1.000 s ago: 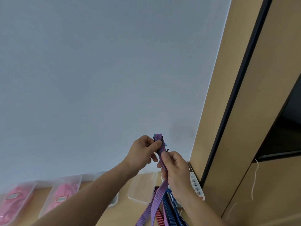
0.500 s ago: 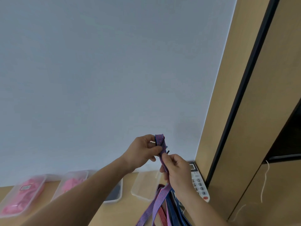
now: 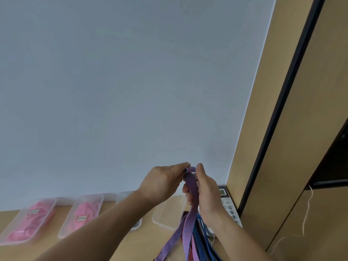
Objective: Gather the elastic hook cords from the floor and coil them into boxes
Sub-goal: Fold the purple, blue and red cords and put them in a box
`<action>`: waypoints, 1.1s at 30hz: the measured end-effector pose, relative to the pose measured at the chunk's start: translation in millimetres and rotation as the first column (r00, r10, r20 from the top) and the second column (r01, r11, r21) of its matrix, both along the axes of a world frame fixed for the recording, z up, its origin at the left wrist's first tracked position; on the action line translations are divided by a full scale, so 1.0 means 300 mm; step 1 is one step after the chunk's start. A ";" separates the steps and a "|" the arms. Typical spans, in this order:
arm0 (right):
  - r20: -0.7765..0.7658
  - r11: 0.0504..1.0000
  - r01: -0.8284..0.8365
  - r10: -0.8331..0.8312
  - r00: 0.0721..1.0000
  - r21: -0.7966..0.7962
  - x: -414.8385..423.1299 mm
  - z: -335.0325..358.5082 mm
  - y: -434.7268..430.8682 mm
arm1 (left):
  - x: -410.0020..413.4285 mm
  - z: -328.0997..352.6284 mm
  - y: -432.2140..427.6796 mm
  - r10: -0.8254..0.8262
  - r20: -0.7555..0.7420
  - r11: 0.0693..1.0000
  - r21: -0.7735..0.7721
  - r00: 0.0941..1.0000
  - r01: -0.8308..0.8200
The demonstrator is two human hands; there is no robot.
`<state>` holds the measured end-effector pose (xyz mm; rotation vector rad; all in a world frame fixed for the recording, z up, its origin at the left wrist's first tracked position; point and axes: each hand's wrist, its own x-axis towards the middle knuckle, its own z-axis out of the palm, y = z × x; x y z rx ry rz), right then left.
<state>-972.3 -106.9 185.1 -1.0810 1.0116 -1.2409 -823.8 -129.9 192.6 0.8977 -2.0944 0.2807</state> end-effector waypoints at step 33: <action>-0.209 0.985 0.104 -0.130 0.969 -0.135 0.002 -0.050 -0.012 | 0.016 0.078 -0.028 0.182 -0.760 0.408 0.635 0.624 0.655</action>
